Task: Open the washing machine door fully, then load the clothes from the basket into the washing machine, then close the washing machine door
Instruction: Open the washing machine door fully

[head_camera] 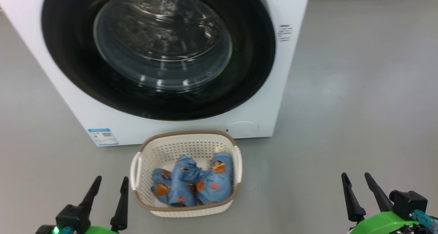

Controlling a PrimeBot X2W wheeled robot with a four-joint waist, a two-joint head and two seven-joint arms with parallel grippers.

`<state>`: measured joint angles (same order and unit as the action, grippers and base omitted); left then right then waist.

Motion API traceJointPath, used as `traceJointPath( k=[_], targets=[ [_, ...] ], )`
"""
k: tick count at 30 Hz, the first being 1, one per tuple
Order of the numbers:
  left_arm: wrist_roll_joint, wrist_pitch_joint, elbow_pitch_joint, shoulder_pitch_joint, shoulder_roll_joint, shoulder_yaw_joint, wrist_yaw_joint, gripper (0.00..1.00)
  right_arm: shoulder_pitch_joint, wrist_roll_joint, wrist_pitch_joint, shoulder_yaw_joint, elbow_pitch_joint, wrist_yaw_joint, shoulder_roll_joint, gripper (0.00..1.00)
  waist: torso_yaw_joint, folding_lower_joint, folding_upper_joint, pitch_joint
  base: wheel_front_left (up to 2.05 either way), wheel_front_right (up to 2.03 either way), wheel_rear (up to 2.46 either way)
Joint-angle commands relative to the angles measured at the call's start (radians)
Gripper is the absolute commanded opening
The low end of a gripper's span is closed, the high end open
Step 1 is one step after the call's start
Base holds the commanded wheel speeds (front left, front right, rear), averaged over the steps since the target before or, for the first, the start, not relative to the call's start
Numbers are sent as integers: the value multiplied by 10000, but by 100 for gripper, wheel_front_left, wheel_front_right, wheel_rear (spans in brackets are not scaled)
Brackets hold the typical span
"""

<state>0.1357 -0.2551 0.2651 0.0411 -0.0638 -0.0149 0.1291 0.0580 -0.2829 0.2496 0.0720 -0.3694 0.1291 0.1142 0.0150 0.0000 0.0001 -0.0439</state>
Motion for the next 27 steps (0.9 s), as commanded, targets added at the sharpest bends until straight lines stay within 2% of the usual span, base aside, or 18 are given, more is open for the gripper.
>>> traceJointPath(
  k=[1,13,27],
  targets=[
    [-58,-67,-243,382,-142,373,16,100,207,68,122,-239,233,16,82,100,-11,0,-1,-11,123,123,-246],
    [387,-67,-328,420,-177,291,16,100,245,53,122,-250,205,16,72,100,-70,0,-1,-25,94,82,-176],
    [377,-67,-288,410,-130,316,16,100,240,2,122,-228,267,16,41,100,-55,0,-1,-47,10,10,-20]
  ],
)
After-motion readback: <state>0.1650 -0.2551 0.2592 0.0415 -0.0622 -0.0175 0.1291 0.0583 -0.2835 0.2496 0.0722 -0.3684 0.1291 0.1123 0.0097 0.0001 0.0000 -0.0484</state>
